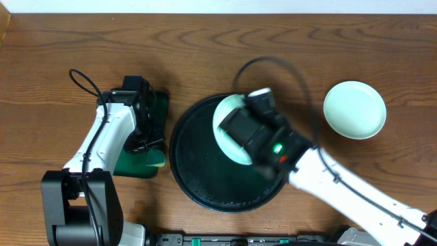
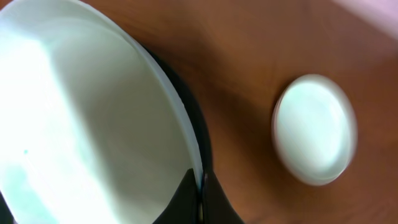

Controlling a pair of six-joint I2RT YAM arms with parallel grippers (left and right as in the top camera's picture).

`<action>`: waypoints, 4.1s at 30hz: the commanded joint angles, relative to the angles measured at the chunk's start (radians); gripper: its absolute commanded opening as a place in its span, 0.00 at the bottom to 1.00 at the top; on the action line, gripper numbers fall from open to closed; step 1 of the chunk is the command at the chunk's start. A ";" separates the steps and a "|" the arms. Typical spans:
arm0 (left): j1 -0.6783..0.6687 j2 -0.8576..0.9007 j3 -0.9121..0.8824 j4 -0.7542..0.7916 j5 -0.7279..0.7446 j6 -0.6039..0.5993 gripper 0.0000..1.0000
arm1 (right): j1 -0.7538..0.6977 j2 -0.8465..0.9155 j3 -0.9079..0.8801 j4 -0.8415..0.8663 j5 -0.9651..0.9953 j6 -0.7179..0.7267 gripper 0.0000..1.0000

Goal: Clean dirty plates on tray and stack at the side

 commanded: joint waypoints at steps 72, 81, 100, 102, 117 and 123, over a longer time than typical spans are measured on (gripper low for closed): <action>0.004 -0.024 0.047 -0.012 -0.081 0.047 0.07 | -1.164 0.018 0.035 0.096 -0.729 -0.187 0.99; 0.019 -0.045 0.061 0.013 -0.215 0.017 0.08 | -1.073 -0.171 0.035 -0.017 -0.761 -0.186 0.99; 0.100 -0.007 0.062 0.087 -0.111 0.078 0.63 | -0.657 -0.293 0.035 -0.116 -0.784 -0.253 0.96; 0.100 -0.031 0.062 0.085 -0.084 0.078 0.64 | -0.628 -0.315 0.036 -0.110 -0.782 -0.295 0.99; 0.069 -0.636 0.062 0.040 -0.012 0.178 0.63 | -0.584 -0.660 0.052 -0.106 -0.793 -0.679 0.99; 0.031 -0.952 0.062 0.032 -0.011 0.263 0.63 | -0.585 -0.801 0.052 -0.107 -0.801 -0.803 0.99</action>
